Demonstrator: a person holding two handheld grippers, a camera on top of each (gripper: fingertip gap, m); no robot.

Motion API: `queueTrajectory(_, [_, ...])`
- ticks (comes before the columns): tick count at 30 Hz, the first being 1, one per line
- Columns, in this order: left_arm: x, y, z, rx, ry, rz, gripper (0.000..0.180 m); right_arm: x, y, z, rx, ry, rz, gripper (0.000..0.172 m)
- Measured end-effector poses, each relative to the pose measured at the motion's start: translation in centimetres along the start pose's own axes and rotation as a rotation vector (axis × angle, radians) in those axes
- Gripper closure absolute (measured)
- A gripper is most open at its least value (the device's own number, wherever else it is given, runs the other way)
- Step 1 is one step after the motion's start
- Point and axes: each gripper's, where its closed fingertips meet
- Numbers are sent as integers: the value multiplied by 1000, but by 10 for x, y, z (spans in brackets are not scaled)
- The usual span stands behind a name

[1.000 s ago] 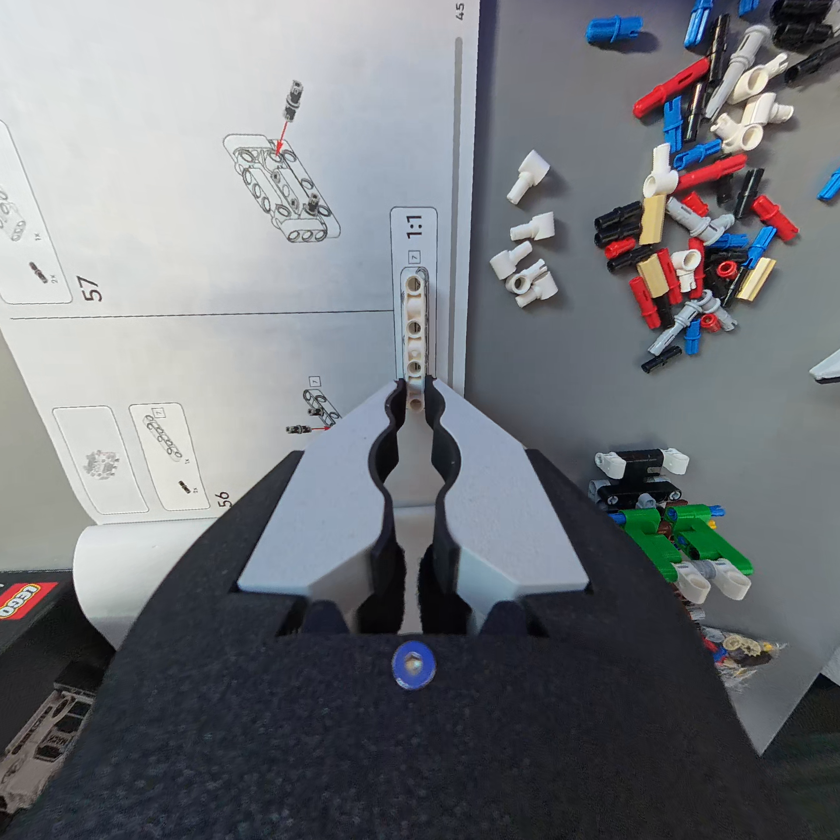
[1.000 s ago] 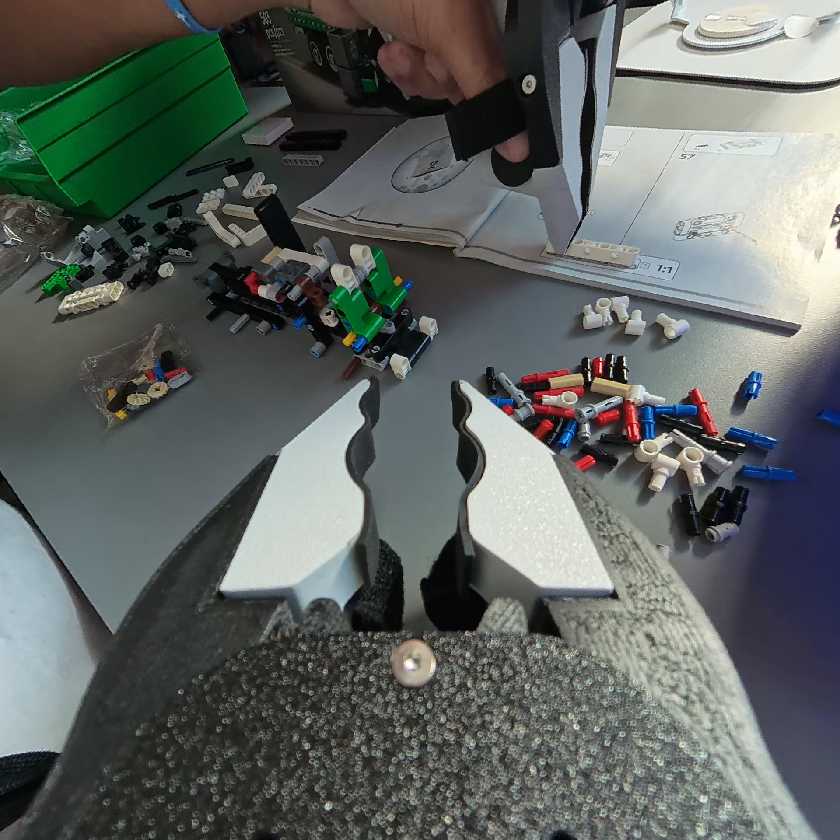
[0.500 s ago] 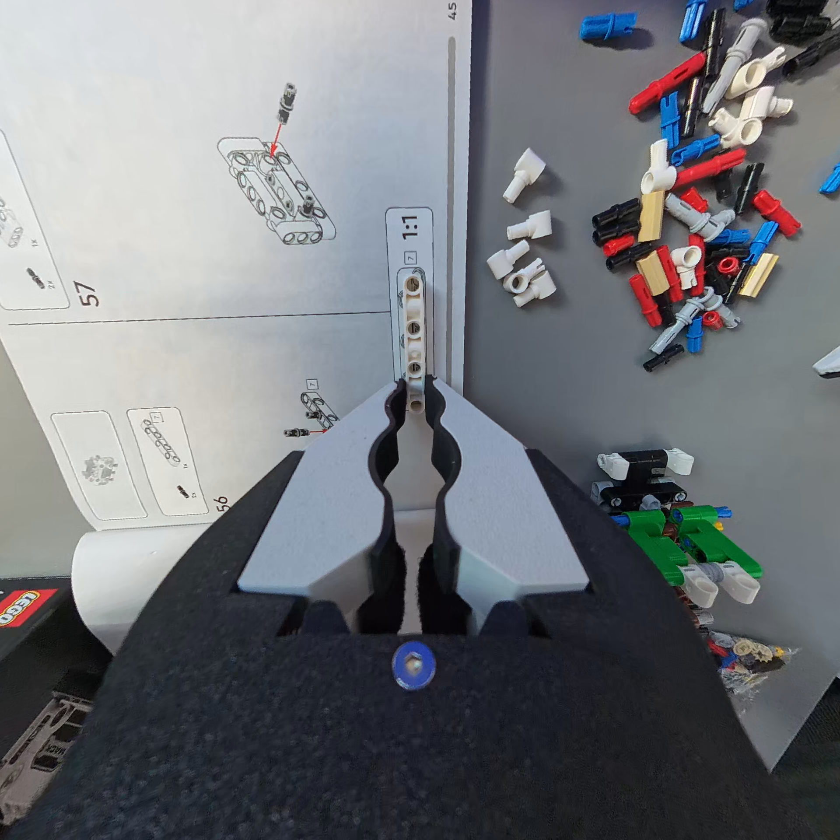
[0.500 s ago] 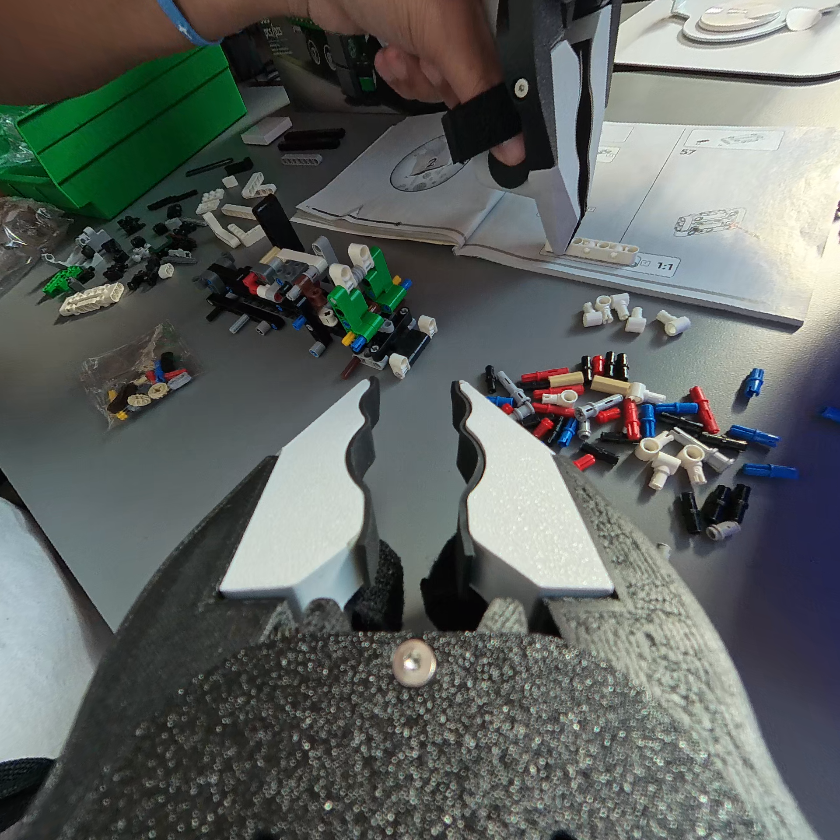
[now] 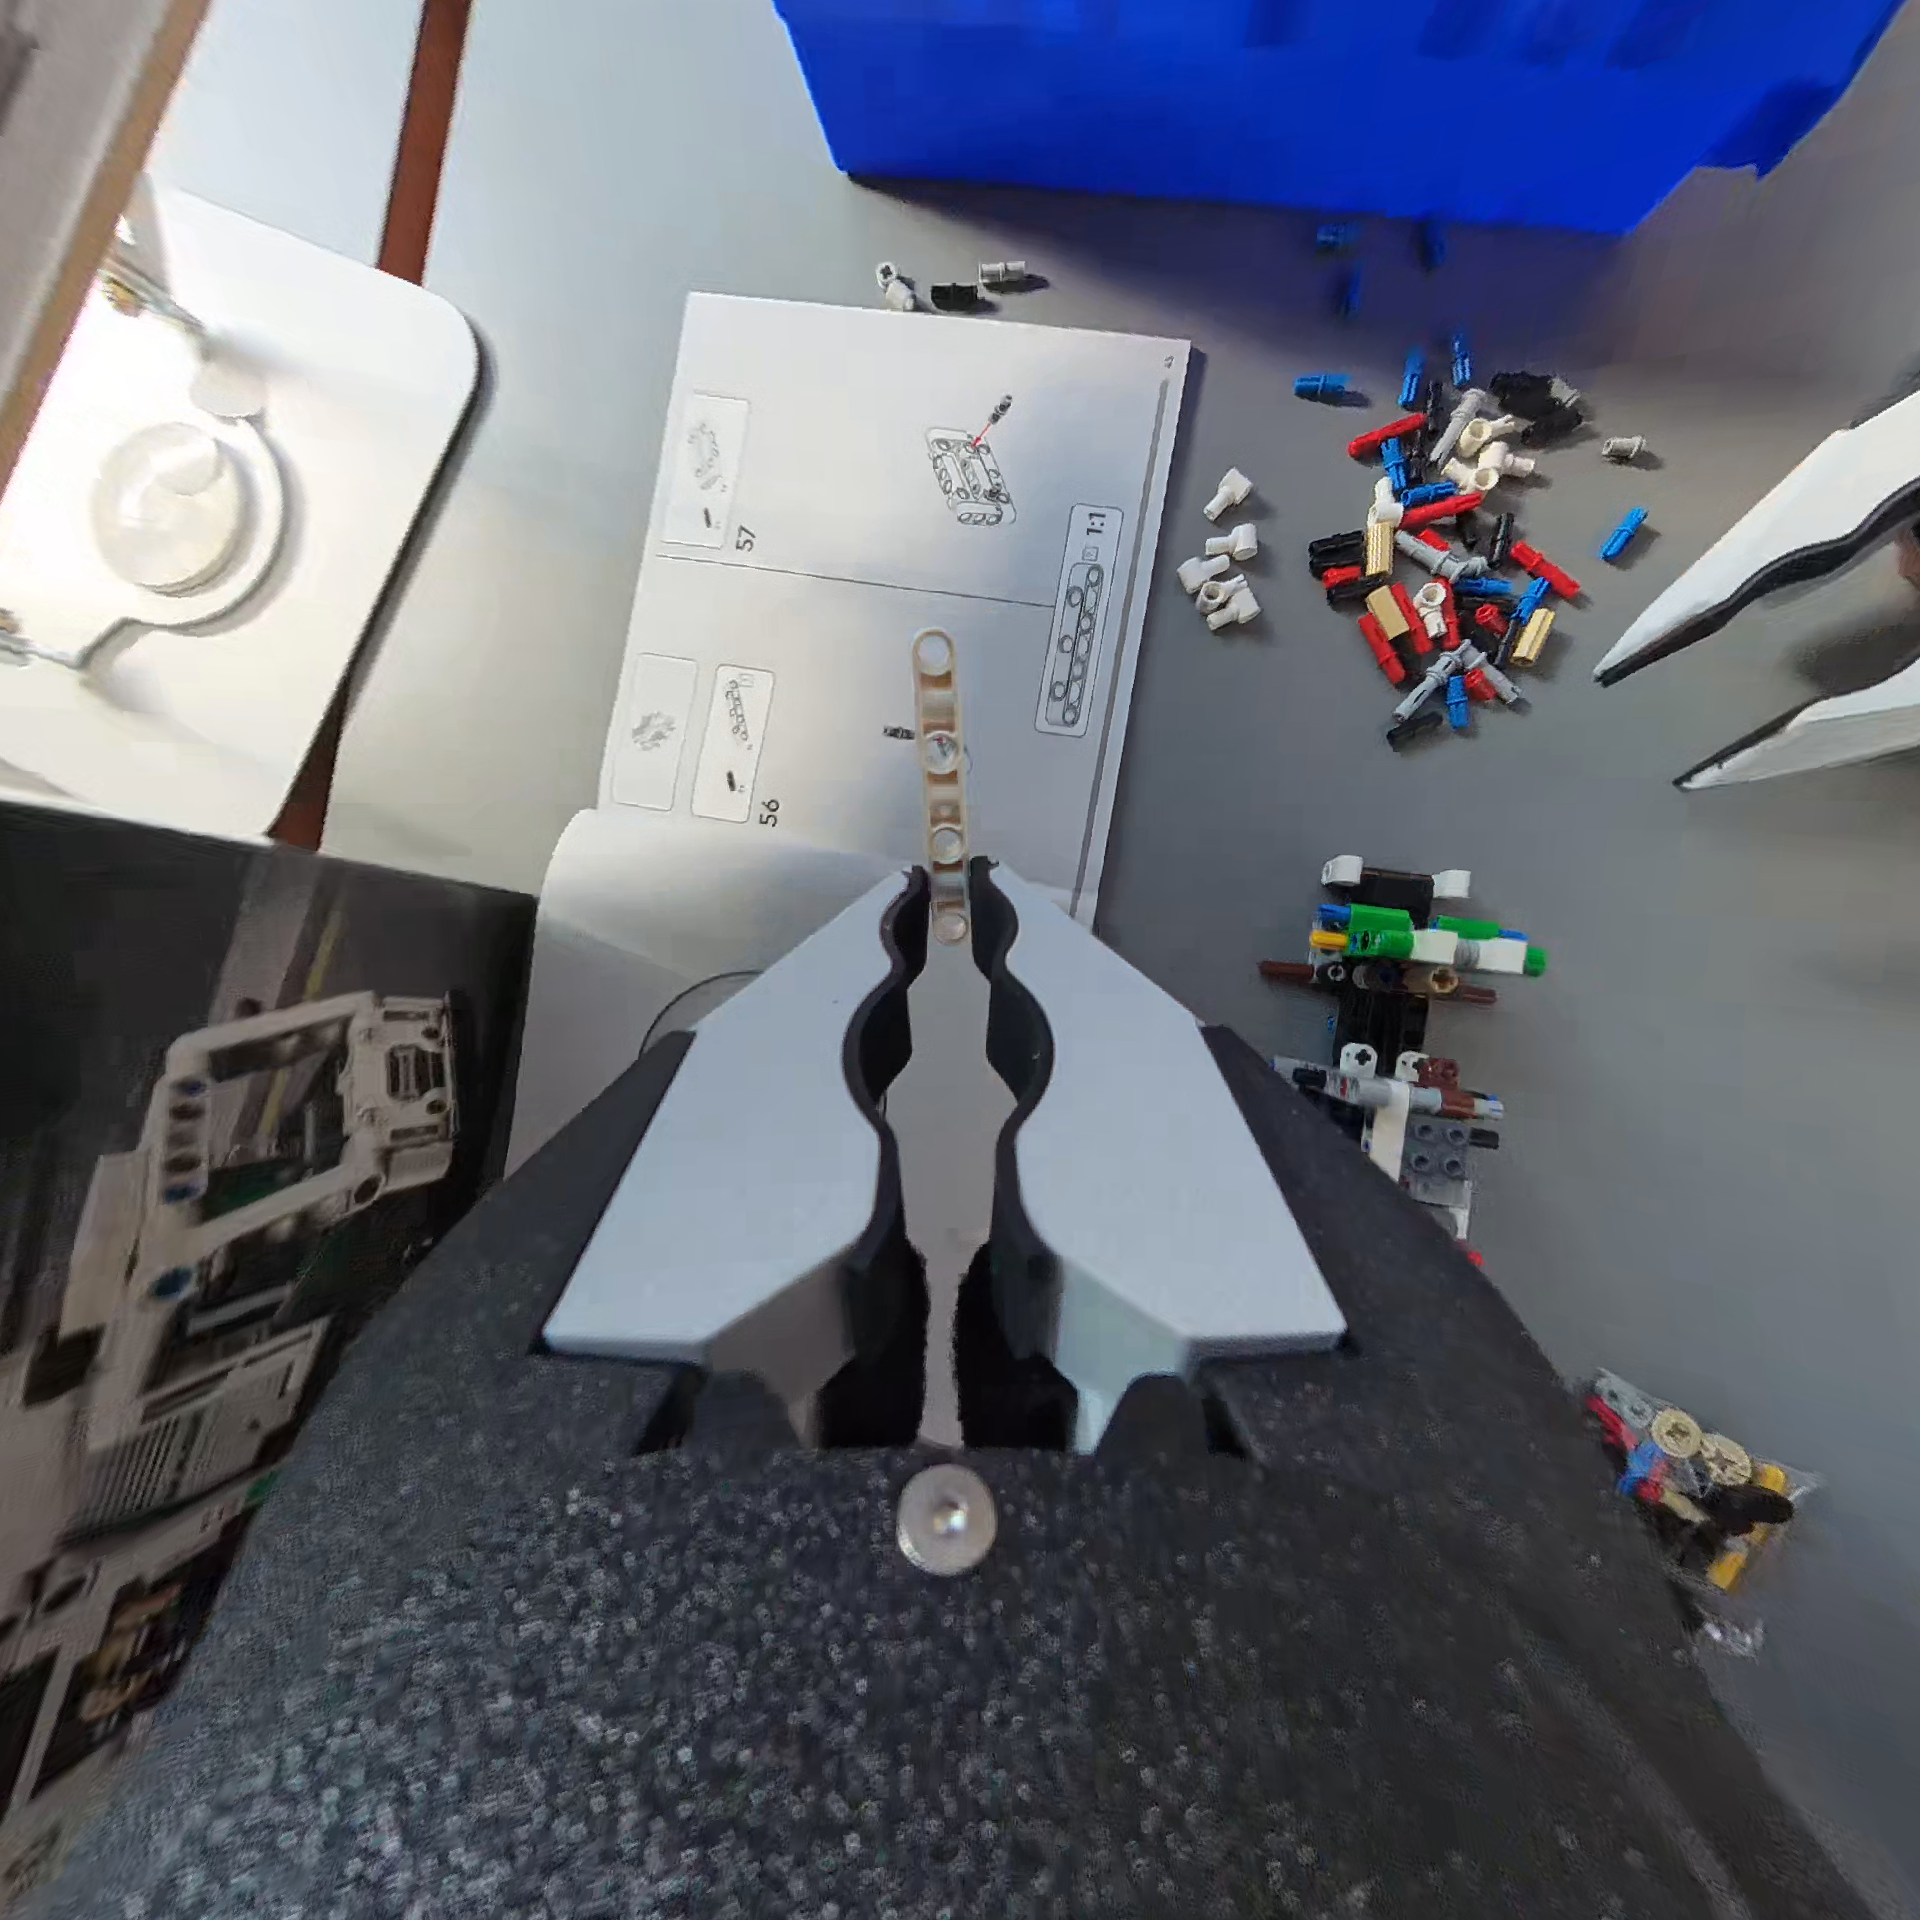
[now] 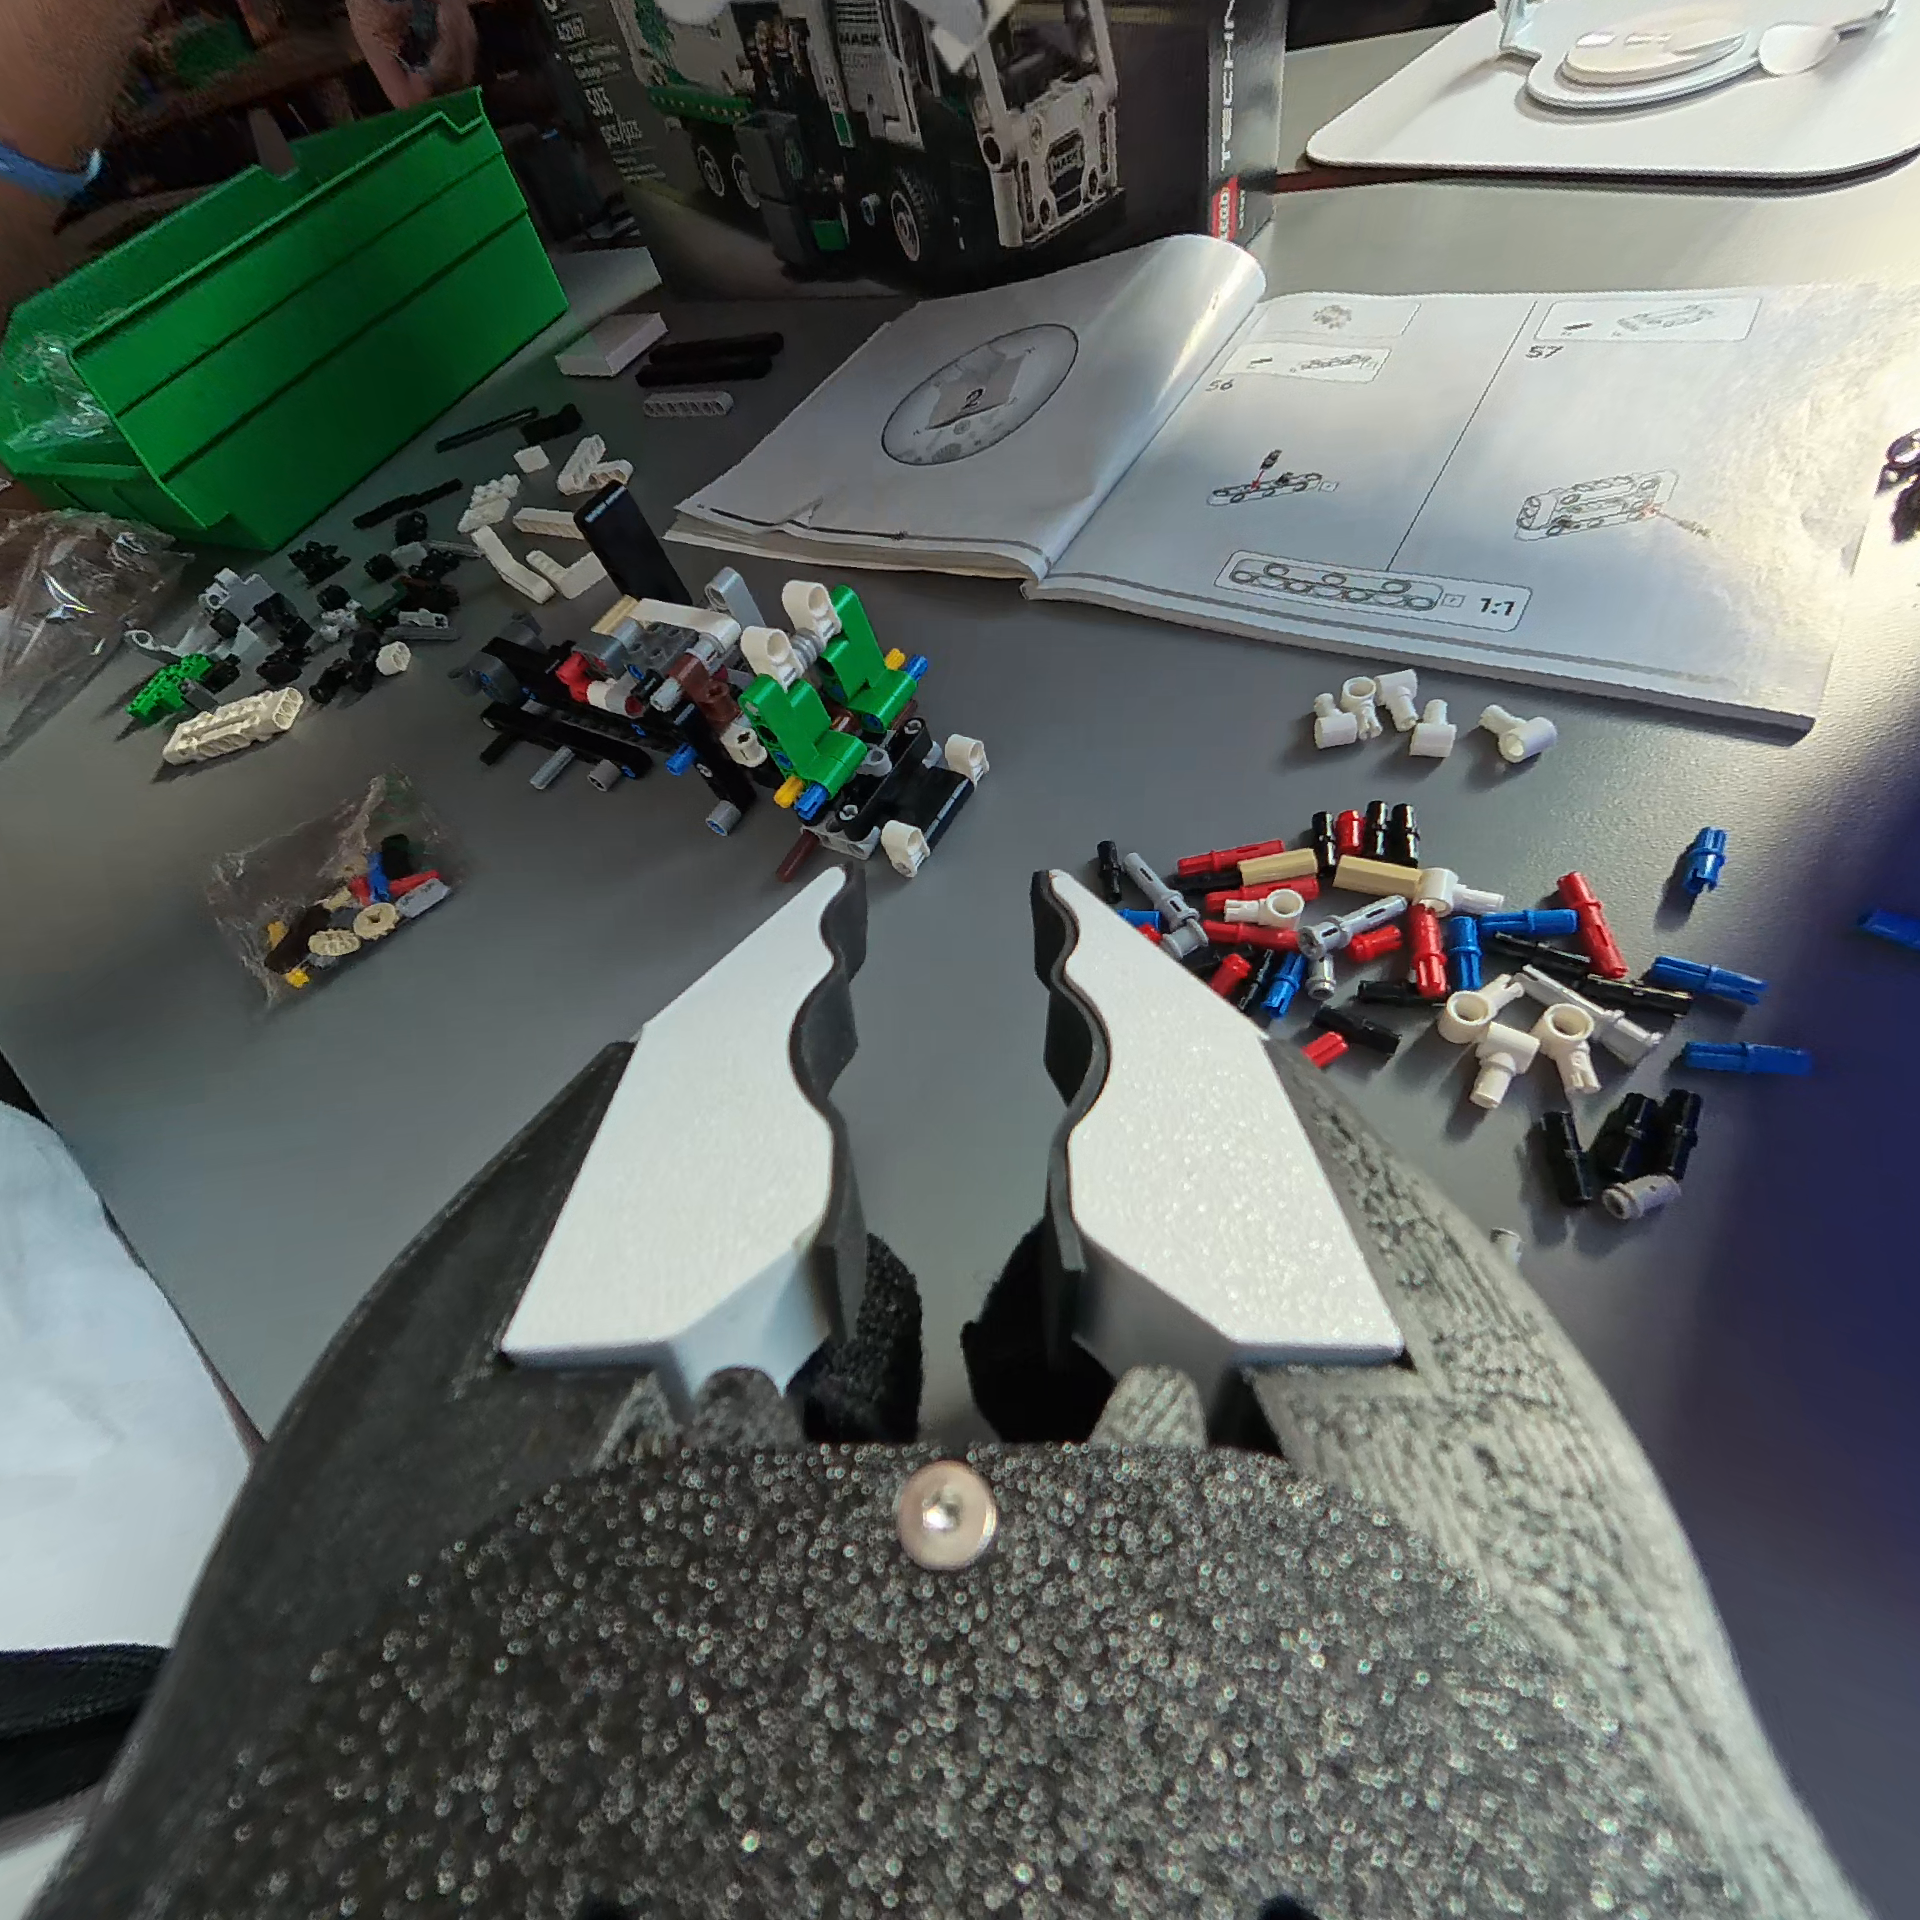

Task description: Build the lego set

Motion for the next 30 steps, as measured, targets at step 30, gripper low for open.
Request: queueTrajectory(30, [-54, -31, 129, 935, 813, 72, 175, 6, 77, -83, -221, 326, 43, 148])
Point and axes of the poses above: each gripper's, where its closed fingertips meet, x out along the fingers, y out of its top, z = x × y across the jaws, and after that the axes turned 1 degree about z, right-handed
